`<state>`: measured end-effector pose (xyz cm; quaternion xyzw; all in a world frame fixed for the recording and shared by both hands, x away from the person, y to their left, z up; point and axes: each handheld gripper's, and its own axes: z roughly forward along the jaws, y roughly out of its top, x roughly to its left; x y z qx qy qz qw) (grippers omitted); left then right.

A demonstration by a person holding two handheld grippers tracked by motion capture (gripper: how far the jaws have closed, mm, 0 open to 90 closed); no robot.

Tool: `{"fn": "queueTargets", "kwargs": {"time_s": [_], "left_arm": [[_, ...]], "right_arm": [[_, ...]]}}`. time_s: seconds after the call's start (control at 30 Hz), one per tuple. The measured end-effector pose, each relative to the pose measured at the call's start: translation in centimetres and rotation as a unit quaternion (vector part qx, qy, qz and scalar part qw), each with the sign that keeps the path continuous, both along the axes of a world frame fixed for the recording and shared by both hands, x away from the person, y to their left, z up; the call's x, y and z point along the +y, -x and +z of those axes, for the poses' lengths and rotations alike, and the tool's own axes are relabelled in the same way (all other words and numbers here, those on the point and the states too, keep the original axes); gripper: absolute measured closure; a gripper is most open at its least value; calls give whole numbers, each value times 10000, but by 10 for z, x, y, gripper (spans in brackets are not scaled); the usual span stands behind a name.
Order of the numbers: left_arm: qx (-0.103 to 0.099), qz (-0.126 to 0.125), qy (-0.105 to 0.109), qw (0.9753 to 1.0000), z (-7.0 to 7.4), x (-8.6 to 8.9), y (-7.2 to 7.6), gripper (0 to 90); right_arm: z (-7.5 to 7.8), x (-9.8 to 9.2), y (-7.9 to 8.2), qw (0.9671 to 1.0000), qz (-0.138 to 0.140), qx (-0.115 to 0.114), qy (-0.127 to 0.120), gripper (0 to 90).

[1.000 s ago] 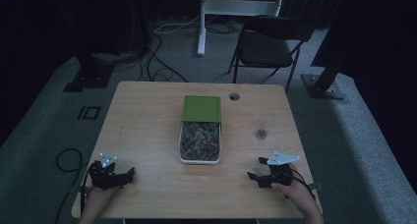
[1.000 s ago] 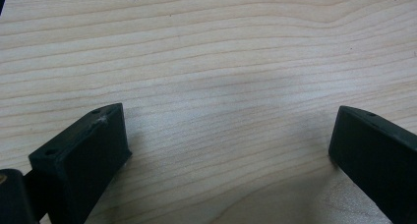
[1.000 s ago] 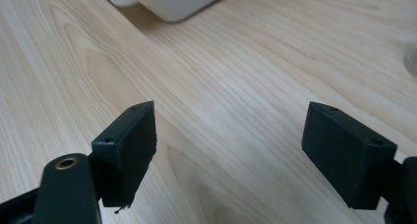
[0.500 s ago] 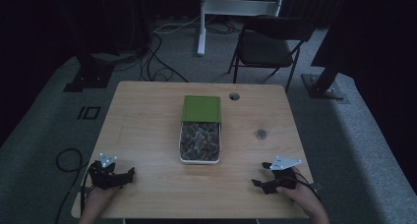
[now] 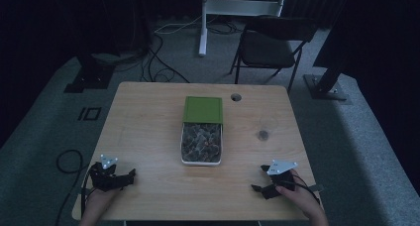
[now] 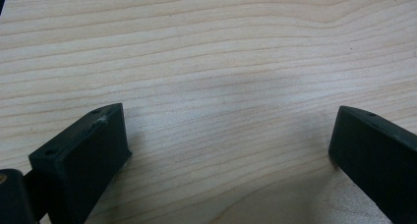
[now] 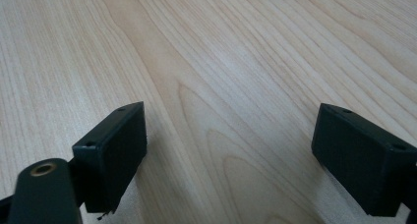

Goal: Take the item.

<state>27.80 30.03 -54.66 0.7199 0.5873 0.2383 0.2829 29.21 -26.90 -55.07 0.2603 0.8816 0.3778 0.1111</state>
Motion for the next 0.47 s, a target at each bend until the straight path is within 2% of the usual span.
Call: {"fn": "queueTargets", "kwargs": {"time_s": [0.27, 0.47], "left_arm": [[1, -1, 1, 10000, 0, 0, 0, 19], [-2, 264, 2, 9997, 0, -1, 1, 20]], "right_arm": [[0, 0, 0, 10000, -4, 3, 3, 124], [0, 0, 0, 10000, -40, 7, 1, 124]]}}
